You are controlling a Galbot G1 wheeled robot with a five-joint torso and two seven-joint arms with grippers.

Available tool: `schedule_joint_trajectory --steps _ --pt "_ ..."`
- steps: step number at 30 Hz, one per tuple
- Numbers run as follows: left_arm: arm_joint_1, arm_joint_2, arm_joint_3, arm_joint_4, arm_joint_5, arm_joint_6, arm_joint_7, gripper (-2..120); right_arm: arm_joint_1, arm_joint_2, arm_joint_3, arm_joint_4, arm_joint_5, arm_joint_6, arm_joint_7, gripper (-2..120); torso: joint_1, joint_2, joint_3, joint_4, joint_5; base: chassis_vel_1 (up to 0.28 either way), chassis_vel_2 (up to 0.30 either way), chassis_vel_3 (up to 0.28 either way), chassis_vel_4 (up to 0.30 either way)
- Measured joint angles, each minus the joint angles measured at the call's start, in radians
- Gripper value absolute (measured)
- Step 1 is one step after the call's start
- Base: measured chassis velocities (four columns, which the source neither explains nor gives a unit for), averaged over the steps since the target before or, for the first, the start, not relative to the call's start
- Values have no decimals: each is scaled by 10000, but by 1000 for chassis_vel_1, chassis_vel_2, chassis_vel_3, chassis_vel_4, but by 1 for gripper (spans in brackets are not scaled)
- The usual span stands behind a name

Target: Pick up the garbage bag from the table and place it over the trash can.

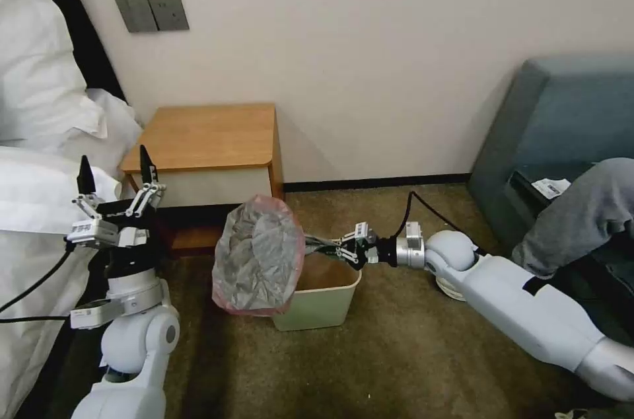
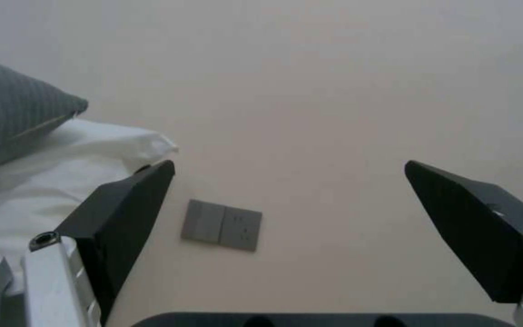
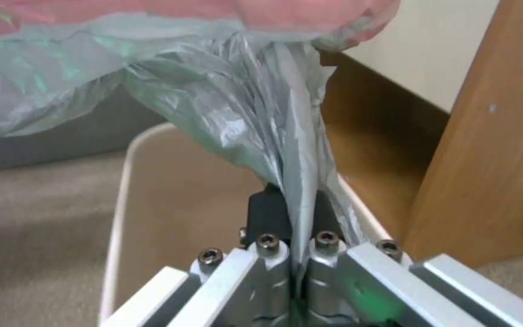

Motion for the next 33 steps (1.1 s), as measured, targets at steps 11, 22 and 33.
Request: schedule_joint_trajectory --steps 11,22,33 --pt "-12 -48 10 64 7 -64 5 96 316 304 -506 -525 -218 32 -28 0 0 -1 0 0 0 0 0 0 0" --pt "13 -99 14 117 8 -178 16 96 626 555 -784 -1059 -296 44 23 0 0 -1 0 0 0 0 0 0 0" --pt "3 -96 9 119 -20 -231 16 96 1086 817 -1064 -1725 -418 108 6 0 0 0 0 0 0 0 0 0 0"
